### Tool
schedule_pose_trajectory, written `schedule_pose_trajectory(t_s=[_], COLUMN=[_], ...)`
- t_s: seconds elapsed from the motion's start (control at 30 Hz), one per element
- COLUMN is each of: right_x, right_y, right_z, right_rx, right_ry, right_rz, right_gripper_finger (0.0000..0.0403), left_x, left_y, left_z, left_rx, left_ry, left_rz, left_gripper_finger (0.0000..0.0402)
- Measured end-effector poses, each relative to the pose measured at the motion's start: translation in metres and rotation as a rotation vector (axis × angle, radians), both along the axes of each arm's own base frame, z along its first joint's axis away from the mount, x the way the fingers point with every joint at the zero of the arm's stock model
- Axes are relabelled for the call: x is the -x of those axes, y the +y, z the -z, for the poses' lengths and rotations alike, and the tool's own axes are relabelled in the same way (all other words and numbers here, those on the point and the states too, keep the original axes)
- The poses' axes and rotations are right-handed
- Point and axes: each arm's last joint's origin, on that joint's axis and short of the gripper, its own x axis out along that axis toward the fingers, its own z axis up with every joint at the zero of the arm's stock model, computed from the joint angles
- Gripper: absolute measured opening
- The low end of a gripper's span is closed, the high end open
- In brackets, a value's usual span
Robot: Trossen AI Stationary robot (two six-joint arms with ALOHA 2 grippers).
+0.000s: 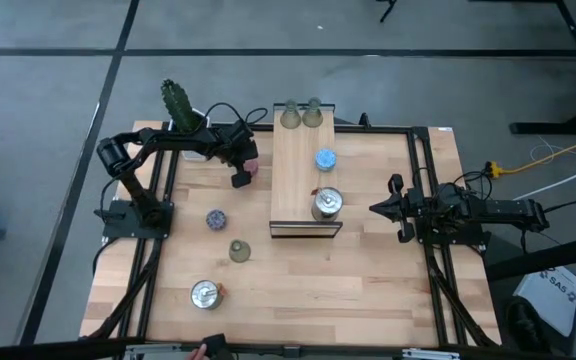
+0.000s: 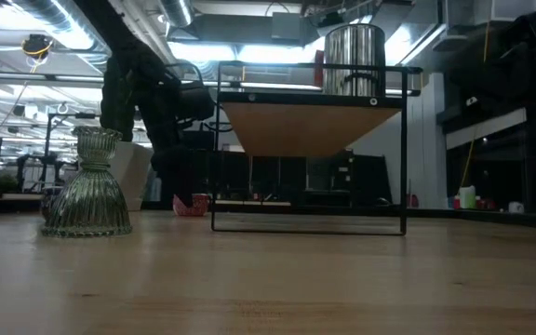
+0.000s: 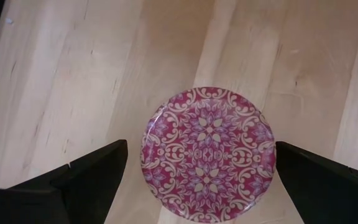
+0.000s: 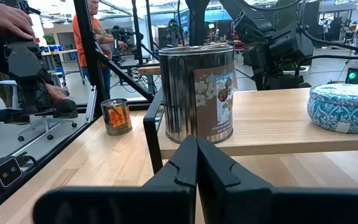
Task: Pick & Place candle stick holders
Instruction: Put the pink scented candle on the shelf
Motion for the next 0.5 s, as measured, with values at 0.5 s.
schedule_pose_trajectory(t_s=[0.5], right_x=[0.0], right_y=[0.0], right_z=[0.0], right_rx=[0.0], right_ry=[0.0], right_rz=[0.0], right_gripper_finger=[0.0005], left_x=[-0.0009], left_y=[0.0011], left_z=[-0.0009], left_rx=[-0.006], left_ry=[-0.013], left_rz=[-0.039], left_gripper_finger=[0.0369])
